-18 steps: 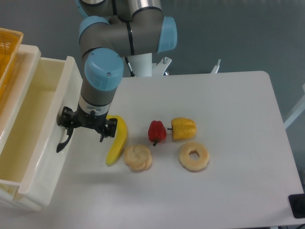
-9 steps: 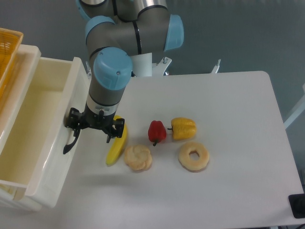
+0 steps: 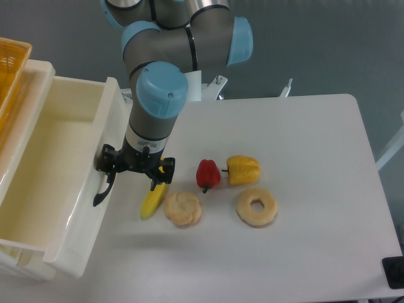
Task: Slide open the top white drawer
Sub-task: 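Pull the handle away from the cabinet, sliding the drawer out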
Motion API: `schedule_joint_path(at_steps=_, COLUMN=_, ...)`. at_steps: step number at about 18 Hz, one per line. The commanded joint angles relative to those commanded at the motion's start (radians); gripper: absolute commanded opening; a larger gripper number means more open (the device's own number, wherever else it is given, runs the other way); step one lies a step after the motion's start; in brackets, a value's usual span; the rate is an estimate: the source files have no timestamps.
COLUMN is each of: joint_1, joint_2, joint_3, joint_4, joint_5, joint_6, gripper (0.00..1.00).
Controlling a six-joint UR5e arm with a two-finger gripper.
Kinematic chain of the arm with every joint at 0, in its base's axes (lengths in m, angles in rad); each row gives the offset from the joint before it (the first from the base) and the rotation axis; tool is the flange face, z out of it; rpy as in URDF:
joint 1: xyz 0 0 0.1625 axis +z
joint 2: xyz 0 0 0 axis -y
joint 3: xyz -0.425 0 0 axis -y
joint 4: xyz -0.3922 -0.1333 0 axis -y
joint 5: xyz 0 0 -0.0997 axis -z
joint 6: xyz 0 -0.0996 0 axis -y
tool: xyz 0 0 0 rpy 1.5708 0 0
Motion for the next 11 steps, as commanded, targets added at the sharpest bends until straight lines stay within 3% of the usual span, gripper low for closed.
schedule_joint_path(at_steps=11, joint_1=0.04, joint_2=-0.005, joint_3=-0.009, joint_4=-0.003, joint_5=-0.002, joint_6=0.017, gripper=1.0)
